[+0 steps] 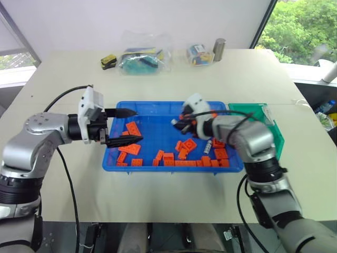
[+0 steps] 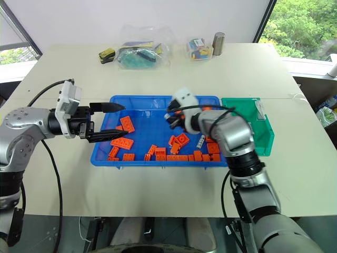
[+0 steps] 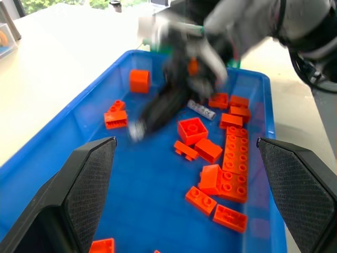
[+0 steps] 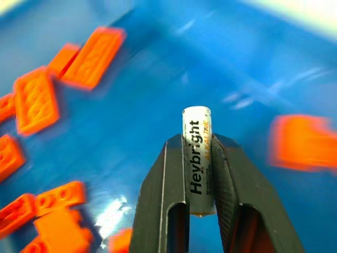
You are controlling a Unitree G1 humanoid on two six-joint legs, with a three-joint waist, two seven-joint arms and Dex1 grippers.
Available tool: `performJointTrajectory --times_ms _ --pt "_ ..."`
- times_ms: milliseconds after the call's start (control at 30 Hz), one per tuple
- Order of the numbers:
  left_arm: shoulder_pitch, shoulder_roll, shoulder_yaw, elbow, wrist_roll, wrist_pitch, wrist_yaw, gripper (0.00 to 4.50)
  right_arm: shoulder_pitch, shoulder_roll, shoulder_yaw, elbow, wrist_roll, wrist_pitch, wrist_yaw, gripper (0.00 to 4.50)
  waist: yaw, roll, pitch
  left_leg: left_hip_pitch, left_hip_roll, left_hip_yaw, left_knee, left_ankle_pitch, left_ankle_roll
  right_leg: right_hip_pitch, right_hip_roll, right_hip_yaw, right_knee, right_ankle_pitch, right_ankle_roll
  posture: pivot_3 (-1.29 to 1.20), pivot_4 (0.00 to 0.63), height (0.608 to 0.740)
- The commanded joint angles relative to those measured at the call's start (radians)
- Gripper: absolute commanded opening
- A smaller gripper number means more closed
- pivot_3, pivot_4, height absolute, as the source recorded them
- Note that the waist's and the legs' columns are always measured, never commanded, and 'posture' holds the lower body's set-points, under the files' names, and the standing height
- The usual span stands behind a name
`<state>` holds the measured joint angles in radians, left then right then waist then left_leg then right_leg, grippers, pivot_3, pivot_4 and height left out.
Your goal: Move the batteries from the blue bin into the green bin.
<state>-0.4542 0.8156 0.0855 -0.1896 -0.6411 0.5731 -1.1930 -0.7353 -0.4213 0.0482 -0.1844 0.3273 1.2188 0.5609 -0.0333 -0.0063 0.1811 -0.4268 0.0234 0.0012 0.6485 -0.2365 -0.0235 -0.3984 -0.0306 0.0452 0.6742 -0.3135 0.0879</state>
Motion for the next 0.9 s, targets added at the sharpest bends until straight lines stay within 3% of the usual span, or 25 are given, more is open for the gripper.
performJointTrajectory --times_ms 33,133,300,500,667,833,900 --pt "-0.008 -0.002 -0.002 -0.005 0.002 -0.018 -0.012 4.50 0.008 -0.132 -0.190 -0.087 0.038 0.074 0.001 0.24 0.005 0.000 0.000 0.000 0.000 0.000 0.000 0.000 0.000 0.000 0.000 0.000 0.000 0.000 0.000 0.00 0.150 0.740" --pt "-0.020 -0.004 -0.010 0.017 0.010 -0.027 -0.022 4.50 0.058 -0.236 -0.255 -0.112 0.046 0.092 0.003 0.24 0.013 0.000 0.000 0.000 0.000 0.000 -0.001 0.000 0.000 0.000 0.000 0.000 -0.001 0.000 0.000 0.00 0.150 0.740" --pt "-0.057 -0.017 -0.033 0.054 0.025 -0.042 -0.037 4.50 0.125 -0.289 -0.331 -0.097 0.049 0.097 -0.025 0.24 0.006 0.000 0.000 0.001 0.003 0.002 -0.001 0.000 0.000 0.000 0.003 0.002 -0.001 0.001 -0.001 0.00 0.150 0.740" --pt "-0.080 -0.031 -0.047 0.070 0.037 -0.051 -0.051 4.50 0.193 -0.335 -0.293 -0.076 0.021 0.017 -0.034 2.83 0.014 0.000 0.000 0.000 0.002 0.004 -0.001 0.000 0.000 0.000 0.003 0.002 -0.002 0.001 -0.001 0.00 0.150 0.740" --pt "-0.073 -0.027 -0.043 0.064 0.037 -0.052 -0.055 4.50 0.125 -0.413 -0.234 -0.070 0.046 -0.118 0.066 2.83 0.012 0.000 0.001 0.001 0.002 0.004 0.000 0.000 0.000 -0.001 0.003 0.003 -0.002 0.001 -0.001 0.00 0.150 0.740" --pt "-0.074 -0.025 -0.044 0.056 0.036 -0.046 -0.054 4.50 0.029 -0.513 -0.020 -0.034 0.051 -0.282 0.342 2.83 0.011 0.001 0.001 0.001 0.004 0.005 -0.001 0.000 0.000 -0.001 0.004 0.003 -0.001 0.001 -0.001 0.00 0.150 0.740" --pt "-0.078 -0.027 -0.047 0.053 0.036 -0.044 -0.051 4.50 -0.011 -0.512 0.071 0.013 0.017 -0.325 0.399 3.66 0.012 0.000 0.001 0.001 0.004 0.005 0.000 0.000 0.000 -0.001 0.004 0.003 -0.002 0.001 -0.001 0.00 0.150 0.740"
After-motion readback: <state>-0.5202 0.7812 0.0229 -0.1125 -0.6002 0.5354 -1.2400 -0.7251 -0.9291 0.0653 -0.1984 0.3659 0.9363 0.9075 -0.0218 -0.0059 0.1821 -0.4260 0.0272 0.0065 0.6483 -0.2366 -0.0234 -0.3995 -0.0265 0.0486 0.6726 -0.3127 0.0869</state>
